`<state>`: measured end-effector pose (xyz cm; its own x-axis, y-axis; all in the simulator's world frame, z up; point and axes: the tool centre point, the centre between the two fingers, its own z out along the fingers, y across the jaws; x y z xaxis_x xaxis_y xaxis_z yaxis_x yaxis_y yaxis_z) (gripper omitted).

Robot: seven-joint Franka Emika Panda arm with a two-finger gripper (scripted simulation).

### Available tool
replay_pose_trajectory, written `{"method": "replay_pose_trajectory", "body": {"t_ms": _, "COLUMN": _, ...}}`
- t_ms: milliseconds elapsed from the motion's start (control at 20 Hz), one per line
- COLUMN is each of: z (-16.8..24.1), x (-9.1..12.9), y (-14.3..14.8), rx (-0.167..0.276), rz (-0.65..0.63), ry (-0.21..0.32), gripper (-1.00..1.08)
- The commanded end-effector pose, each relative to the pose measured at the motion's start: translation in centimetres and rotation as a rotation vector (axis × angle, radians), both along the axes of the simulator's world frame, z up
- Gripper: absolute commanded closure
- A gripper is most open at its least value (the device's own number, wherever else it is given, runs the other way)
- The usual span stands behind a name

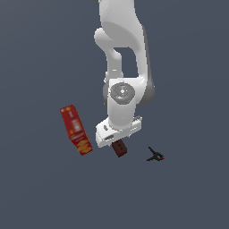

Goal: Pick up a designated object from a clutter of objects.

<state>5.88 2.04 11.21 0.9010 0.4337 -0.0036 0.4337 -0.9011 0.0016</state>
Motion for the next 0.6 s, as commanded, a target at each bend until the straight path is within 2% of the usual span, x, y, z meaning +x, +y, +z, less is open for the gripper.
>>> {"method": "replay_pose_trajectory", "body": {"t_ms": 0, "z": -1.5, "x": 0.1, "y": 0.2, "rx": 0.001, "rz": 0.030, "ry": -0.002, "gripper": -0.92}}
{"method": "replay_pose_trajectory", "body": {"t_ms": 550, "z": -3.5, "x": 0.1, "y": 0.4, "rx": 0.003, "rz": 0.063, "ry": -0.001, "gripper": -0.92}}
